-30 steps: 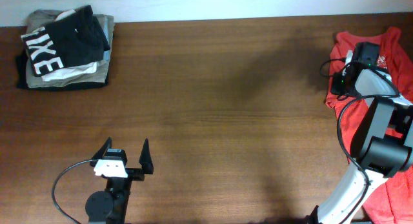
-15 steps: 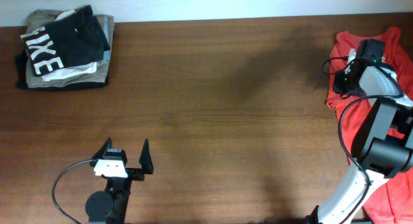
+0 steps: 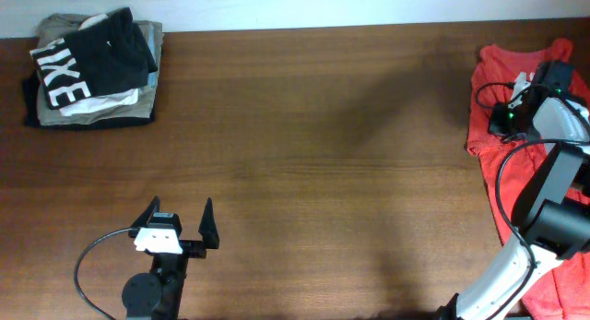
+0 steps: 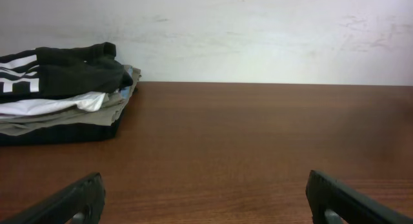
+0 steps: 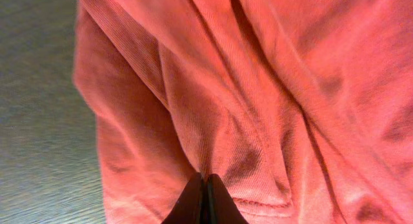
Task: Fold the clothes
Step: 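Drag the red T-shirt leftward to the table center with the right gripper, then grasp the T-shirt's left sleeve corner with the left gripper, then grasp the T-shirt's lower right hem with the right gripper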
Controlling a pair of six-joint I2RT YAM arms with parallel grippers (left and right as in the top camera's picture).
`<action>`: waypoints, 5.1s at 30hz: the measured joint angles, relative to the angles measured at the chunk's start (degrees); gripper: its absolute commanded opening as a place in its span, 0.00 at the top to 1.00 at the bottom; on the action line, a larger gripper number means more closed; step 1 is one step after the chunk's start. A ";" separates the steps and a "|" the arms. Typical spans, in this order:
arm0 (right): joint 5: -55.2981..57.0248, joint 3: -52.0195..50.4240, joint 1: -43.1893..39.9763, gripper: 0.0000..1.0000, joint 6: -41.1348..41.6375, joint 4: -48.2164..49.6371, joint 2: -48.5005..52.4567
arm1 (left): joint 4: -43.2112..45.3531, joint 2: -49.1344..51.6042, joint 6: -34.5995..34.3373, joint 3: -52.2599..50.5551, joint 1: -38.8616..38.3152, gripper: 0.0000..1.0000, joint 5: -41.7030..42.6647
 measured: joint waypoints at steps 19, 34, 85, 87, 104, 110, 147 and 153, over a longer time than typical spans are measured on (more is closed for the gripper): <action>-9.57 11.43 63.93 0.01 21.20 8.26 -10.40 | -0.02 -0.02 0.00 0.00 0.00 0.01 0.02; -7.63 22.99 7.02 0.01 21.24 -30.58 -10.95 | 0.24 0.04 -0.02 0.00 0.00 0.01 0.02; -8.92 23.10 6.80 0.01 21.49 -30.88 -10.97 | -41.59 109.98 -13.14 68.30 15.58 0.99 -2.69; -8.92 23.10 6.80 0.01 21.49 -30.88 -10.97 | -42.69 110.81 -14.01 69.59 18.73 0.99 -2.67; -1.22 20.79 24.87 0.01 32.11 -59.36 -23.45 | -41.86 111.19 -17.03 70.07 23.26 0.99 -2.60; 2.47 -20.94 36.22 0.01 44.28 -42.18 -36.98 | -41.92 111.34 -17.03 70.25 23.28 0.99 -2.10; -6.29 -58.64 26.67 0.96 58.80 -19.28 -49.29 | -42.69 111.36 -17.03 70.31 23.28 0.99 -1.95; 6.43 -30.91 26.67 0.96 54.84 -34.60 -49.88 | -47.39 95.91 -17.03 70.27 23.26 0.99 -1.42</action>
